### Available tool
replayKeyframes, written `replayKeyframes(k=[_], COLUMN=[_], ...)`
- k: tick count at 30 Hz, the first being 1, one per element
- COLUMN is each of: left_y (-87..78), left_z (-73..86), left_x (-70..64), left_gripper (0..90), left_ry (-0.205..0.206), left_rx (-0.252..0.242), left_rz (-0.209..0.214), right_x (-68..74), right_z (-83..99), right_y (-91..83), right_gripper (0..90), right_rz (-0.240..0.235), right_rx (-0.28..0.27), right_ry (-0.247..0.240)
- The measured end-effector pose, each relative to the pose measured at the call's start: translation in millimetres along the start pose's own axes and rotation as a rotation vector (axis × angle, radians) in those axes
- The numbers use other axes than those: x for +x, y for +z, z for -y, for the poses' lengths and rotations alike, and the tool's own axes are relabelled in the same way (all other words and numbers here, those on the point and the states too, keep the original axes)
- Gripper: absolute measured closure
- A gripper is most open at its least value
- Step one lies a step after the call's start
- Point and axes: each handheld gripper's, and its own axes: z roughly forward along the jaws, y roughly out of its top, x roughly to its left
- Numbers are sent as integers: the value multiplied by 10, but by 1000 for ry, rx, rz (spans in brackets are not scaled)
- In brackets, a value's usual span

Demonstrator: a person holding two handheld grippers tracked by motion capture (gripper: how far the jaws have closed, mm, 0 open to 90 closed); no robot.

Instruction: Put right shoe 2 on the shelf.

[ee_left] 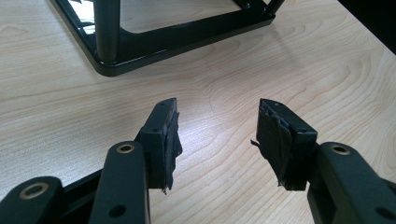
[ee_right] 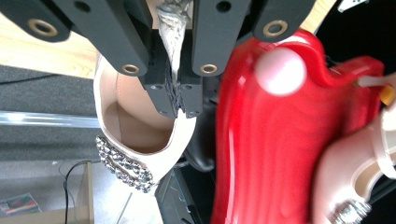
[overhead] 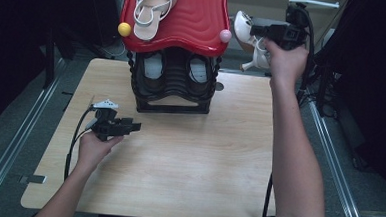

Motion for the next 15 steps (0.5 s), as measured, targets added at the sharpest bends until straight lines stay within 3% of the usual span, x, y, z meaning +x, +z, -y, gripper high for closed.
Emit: replayKeyframes(k=[6, 15], left_y=[6, 16], left_z=[3, 5], left_x=[-4, -9], left_gripper=[491, 491], left_ry=[5, 11], left_rx=[3, -2], left_rz=[2, 2], right_x=[151, 467], right_z=[-211, -540], right_y=[-58, -128], right_gripper=[885, 885], right_rz=[9, 23], right_rx=[-11, -38], right_ry=[-7, -54])
